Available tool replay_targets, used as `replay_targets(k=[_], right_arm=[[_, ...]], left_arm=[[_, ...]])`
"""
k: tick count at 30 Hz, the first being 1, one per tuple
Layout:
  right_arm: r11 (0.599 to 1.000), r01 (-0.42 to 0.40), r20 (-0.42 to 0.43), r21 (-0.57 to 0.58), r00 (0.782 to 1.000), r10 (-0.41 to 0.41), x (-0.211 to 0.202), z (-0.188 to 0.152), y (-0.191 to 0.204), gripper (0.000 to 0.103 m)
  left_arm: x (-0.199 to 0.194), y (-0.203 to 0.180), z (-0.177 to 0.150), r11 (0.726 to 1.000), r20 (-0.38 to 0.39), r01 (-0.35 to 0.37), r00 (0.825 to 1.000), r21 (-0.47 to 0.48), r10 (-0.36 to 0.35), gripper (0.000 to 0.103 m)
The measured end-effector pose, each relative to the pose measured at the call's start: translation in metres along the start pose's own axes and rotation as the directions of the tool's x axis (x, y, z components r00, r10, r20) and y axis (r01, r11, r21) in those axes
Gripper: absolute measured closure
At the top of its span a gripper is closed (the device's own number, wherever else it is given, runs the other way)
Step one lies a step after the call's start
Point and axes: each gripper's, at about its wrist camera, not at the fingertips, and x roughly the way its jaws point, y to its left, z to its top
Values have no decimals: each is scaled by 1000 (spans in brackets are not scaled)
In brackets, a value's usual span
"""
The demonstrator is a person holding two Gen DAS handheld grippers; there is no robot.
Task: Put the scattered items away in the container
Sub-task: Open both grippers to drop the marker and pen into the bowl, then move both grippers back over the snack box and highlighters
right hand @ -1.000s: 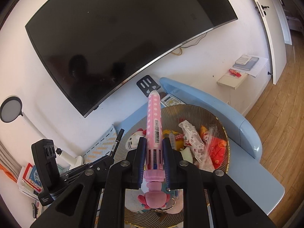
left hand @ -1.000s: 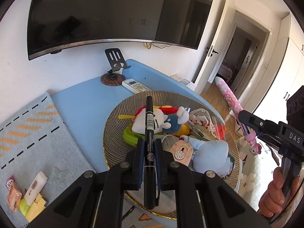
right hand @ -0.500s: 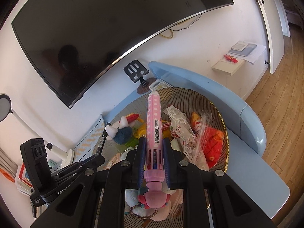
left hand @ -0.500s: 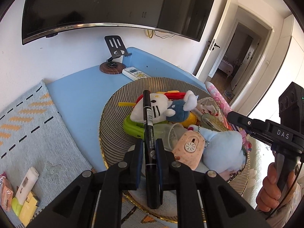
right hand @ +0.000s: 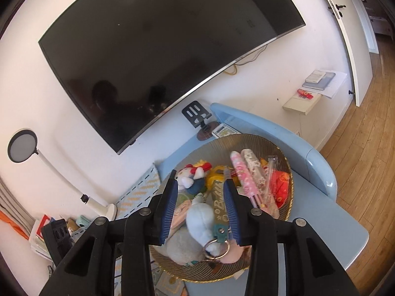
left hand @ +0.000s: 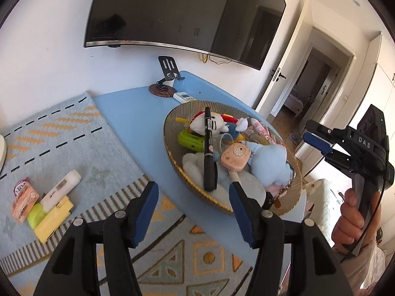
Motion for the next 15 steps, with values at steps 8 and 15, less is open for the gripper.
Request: replay_targets(k=[8, 15], right_arm=[[986, -137, -36, -91, 990, 134, -29, -29, 67, 48], [953, -226, -161, -201, 968, 195, -15, -65, 136, 39]], left_arm=[[-94, 89, -63, 964, 48, -94, 993, -247, 109, 45], [-138, 166, -77, 924, 52, -141, 984, -354, 171, 45]])
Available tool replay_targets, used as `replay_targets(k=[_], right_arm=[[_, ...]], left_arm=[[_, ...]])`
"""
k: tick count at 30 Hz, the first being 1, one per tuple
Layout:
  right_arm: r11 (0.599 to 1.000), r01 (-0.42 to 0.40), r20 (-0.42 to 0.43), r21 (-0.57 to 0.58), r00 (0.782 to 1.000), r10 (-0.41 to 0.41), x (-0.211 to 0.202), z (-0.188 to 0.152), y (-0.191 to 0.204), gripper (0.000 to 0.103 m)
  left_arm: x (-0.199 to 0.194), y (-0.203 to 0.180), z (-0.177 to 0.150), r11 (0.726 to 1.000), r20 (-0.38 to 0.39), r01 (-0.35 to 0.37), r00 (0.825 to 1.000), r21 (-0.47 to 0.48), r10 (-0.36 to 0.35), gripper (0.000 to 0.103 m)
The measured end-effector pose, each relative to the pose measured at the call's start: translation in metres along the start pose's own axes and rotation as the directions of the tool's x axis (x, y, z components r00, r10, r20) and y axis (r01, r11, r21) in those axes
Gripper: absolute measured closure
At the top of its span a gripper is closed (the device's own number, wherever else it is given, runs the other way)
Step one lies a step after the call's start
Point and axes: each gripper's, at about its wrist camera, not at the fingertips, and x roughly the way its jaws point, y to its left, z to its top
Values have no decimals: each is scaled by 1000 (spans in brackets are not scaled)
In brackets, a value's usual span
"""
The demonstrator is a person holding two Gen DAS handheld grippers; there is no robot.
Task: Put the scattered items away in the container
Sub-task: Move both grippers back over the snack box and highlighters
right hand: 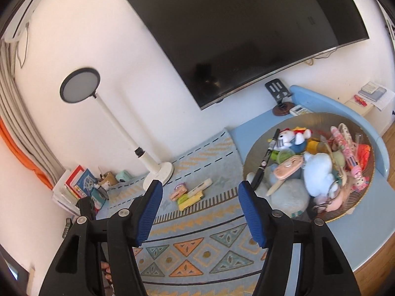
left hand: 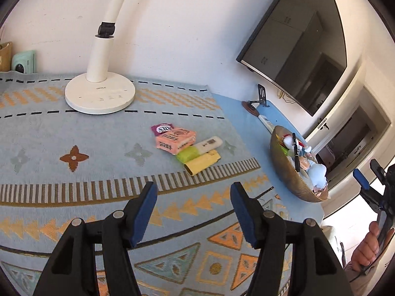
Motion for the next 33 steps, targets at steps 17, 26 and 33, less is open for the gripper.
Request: replay_targets(k=[17, 26, 33], right_arm=[[994, 13, -275, -104, 960, -41, 129, -18, 25, 39], [997, 12, -407, -73, 913, -41, 192, -32, 22, 39], [995, 50, -431, -82, 899, -81, 211, -32, 22, 39]], left_arm=[[121, 2, 59, 964, -80, -72, 992, 257, 95, 36], [149, -18, 60, 942, -135, -111, 978, 318, 161, 51], [132, -13, 52, 955, -148, -69, 982, 288, 116, 63]])
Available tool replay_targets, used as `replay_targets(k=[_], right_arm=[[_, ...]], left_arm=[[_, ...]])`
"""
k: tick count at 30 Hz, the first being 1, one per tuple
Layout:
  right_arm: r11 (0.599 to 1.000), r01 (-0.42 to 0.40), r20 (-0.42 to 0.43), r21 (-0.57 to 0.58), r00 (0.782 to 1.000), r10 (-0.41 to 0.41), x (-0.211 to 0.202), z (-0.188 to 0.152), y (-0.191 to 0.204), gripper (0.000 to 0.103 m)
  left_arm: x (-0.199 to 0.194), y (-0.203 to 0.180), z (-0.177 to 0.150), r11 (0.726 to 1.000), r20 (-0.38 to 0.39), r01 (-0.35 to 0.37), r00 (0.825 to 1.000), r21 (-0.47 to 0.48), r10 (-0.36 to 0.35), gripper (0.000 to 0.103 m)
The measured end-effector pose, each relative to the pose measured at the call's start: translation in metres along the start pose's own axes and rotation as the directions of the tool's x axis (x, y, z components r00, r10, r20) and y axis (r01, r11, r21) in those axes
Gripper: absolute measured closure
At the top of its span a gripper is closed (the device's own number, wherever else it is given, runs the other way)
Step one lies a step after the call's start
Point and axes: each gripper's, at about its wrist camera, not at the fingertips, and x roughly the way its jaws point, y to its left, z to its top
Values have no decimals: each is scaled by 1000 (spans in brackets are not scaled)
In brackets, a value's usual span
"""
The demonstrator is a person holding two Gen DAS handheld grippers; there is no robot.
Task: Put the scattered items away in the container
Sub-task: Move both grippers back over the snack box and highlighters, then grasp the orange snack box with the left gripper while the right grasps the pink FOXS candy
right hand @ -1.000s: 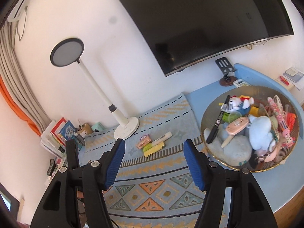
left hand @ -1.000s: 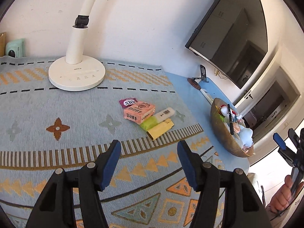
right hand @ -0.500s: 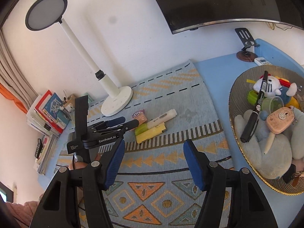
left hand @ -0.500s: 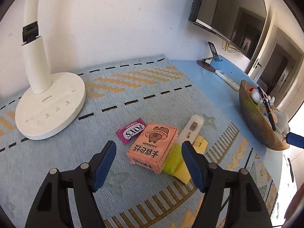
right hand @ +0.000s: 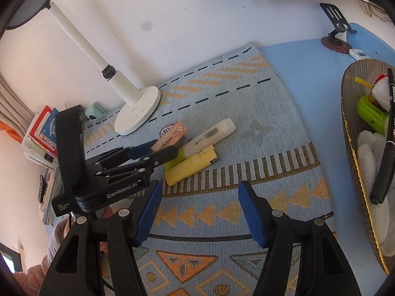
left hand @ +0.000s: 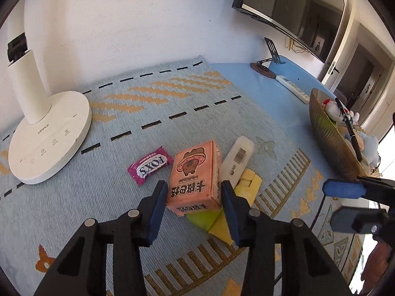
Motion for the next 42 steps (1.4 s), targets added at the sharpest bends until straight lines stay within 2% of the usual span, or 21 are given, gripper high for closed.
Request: replay_targets(k=[4, 10, 12, 14, 17, 21, 22, 24, 26, 27, 29, 30, 33, 37, 39, 42], right_arm=[[1000, -22, -11, -13, 1000, 22, 14, 11, 10, 39], [995, -9, -26, -102, 1000, 6, 52, 39, 50, 39], [989, 17, -44, -150, 999, -24, 73, 46, 64, 39], [972, 76, -55, -224, 994, -90, 94, 51, 76, 39], [941, 176, -32, -290, 981, -193, 116, 57, 84, 39], [942, 165, -49, -291, 981, -187, 135, 61, 84, 41], [936, 183, -47, -302, 977, -206, 138, 61, 85, 41], [909, 232, -15, -347, 967, -253, 141, 58, 91, 48], [887, 254, 6, -384, 962, -273, 143, 54, 97, 51], [879, 263, 24, -397, 961, -276, 143, 52, 99, 55], [873, 255, 41, -415, 964, -262, 144, 48, 104, 65], [866, 268, 52, -422, 961, -272, 144, 47, 106, 66], [858, 270, 57, -436, 960, -274, 140, 43, 111, 75], [908, 180, 12, -378, 982, -189, 126, 36, 104, 75], [921, 156, 18, -358, 987, -160, 120, 30, 98, 75], [937, 114, 25, -331, 993, -112, 117, 28, 89, 75]], left_arm=[[-24, 22, -17, 998, 16, -24, 1000, -51, 25, 63], [-53, 65, -46, 981, 39, -117, 991, -157, 125, 63], [-57, 81, -50, 965, 29, -153, 986, -212, 163, 63], [-61, 93, -53, 957, 43, -147, 986, -249, 163, 63], [-62, 103, -56, 950, 48, -173, 980, -261, 191, 63], [-59, 105, -57, 947, 37, -177, 980, -268, 194, 62], [-58, 104, -56, 946, 31, -181, 980, -268, 197, 62], [-57, 104, -56, 945, 28, -190, 978, -267, 205, 62], [-57, 105, -56, 943, 28, -192, 978, -271, 207, 61], [-57, 106, -56, 943, 28, -190, 978, -273, 206, 61], [-57, 106, -56, 944, 30, -186, 979, -272, 201, 58], [-56, 106, -56, 945, 29, -187, 979, -269, 202, 53], [-55, 103, -54, 949, 25, -188, 979, -252, 201, 46], [-53, 101, -54, 952, 19, -192, 979, -238, 202, 42], [-53, 101, -54, 953, 20, -190, 980, -236, 200, 35], [-52, 101, -54, 946, 11, -220, 973, -238, 229, 33]])
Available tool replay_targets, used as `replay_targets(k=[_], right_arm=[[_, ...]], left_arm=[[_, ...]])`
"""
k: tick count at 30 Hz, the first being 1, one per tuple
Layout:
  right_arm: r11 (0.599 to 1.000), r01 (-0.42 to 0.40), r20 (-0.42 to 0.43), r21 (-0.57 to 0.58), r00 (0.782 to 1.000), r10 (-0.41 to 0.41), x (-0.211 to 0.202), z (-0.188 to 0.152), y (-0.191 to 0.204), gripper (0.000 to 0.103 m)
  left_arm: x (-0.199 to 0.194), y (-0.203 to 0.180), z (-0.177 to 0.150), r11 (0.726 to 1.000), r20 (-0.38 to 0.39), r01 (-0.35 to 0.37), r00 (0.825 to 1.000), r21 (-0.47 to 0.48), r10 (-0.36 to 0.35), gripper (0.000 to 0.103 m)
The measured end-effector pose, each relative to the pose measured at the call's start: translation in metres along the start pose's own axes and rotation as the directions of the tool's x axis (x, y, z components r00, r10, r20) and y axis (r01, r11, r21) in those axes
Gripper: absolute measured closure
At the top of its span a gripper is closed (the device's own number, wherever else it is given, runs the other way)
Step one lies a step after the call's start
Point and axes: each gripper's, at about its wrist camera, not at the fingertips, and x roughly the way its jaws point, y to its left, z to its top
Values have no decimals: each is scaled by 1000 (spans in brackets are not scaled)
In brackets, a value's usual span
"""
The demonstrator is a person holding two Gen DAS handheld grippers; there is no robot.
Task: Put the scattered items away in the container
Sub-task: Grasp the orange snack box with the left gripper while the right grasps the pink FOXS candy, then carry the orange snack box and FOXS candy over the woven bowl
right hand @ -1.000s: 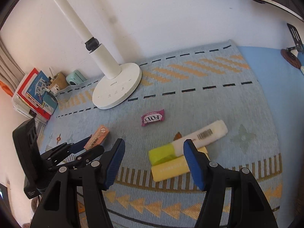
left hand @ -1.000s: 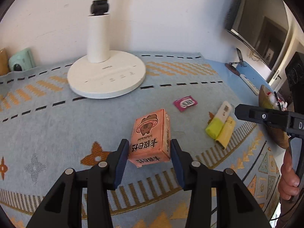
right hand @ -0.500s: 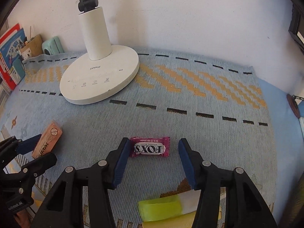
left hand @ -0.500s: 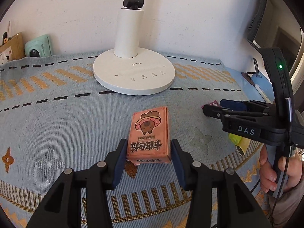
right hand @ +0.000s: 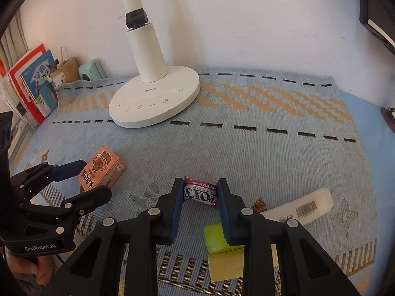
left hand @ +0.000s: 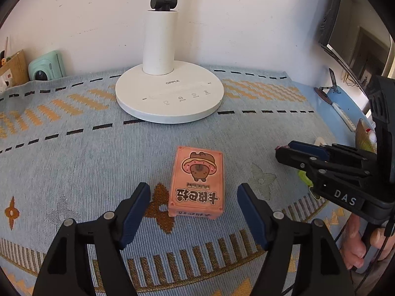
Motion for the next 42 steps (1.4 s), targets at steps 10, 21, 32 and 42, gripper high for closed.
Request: replay_targets(k=[10, 21, 32, 42], right_arm=[[995, -78, 88, 59, 994, 72, -40, -2, -2, 75], [991, -50, 290, 127, 957, 11, -153, -29, -35, 75], [950, 32, 441, 310, 881, -174, -259, -74, -118, 75], [848, 90, 443, 523, 821, -361, -310, -109, -216, 75]], left_arm=[[-19, -6, 1, 999, 59, 42, 997, 8, -43, 65], [-94, -85, 25, 982, 209, 85, 971, 168, -119, 66], [-135, -202, 57, 912, 246, 255, 907, 321, -341, 66], [-125, -335, 71, 781, 155, 406, 835, 475, -529, 66]])
